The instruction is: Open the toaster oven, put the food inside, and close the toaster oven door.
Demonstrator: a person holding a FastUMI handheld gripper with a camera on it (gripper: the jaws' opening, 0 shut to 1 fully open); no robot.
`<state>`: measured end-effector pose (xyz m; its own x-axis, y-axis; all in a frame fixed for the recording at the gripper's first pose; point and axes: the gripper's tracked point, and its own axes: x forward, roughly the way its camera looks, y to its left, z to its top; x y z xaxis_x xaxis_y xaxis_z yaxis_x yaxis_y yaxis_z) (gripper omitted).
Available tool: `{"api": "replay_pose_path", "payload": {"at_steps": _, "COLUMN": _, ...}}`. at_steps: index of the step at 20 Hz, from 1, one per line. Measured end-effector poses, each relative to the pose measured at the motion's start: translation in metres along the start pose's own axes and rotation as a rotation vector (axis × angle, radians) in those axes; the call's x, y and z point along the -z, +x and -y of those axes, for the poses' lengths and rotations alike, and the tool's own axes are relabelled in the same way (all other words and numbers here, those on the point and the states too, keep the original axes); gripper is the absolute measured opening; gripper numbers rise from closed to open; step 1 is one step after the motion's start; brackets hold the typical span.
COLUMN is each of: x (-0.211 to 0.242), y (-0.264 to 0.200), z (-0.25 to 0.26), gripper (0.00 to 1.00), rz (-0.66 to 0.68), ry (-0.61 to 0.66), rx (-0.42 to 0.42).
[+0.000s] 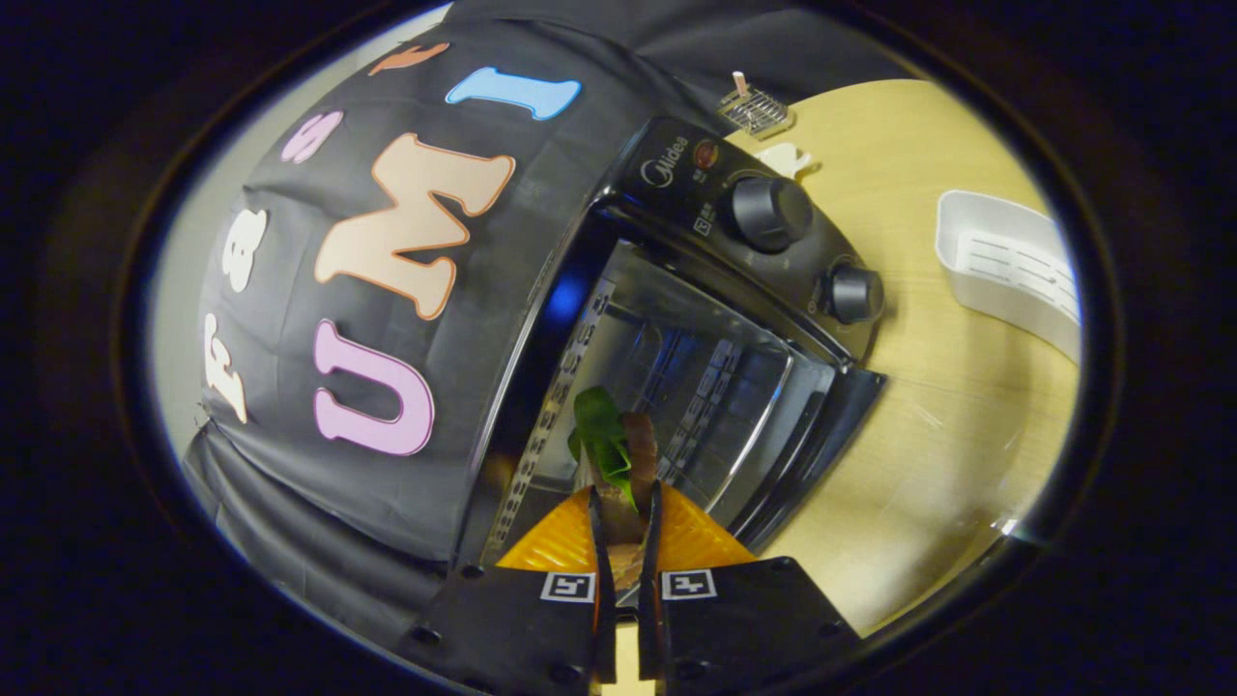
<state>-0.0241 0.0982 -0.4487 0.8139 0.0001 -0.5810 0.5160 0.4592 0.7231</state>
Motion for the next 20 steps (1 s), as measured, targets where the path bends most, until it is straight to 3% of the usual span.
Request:
{"api": "replay_pose_path", "payload": {"at_steps": 6, "x": -0.004, "y": 0.002, "z": 0.012, "gripper": 0.29, "rz": 0.001, "ry": -0.052, "rx": 0.040}}
{"api": "replay_pose_path", "payload": {"at_steps": 9, "x": -0.012, "y": -0.004, "z": 0.027, "gripper": 0.50, "rz": 0.034, "ry": -0.097, "rx": 0.104}}
{"api": "replay_pose_path", "payload": {"at_steps": 16, "x": -0.025, "y": -0.022, "z": 0.042, "gripper": 1.00, "rz": 0.050, "ry": -0.188, "rx": 0.143}}
{"api": "replay_pose_path", "payload": {"at_steps": 20, "x": -0.024, "y": -0.041, "z": 0.043, "gripper": 1.00, "rz": 0.032, "ry": -0.259, "rx": 0.137}}
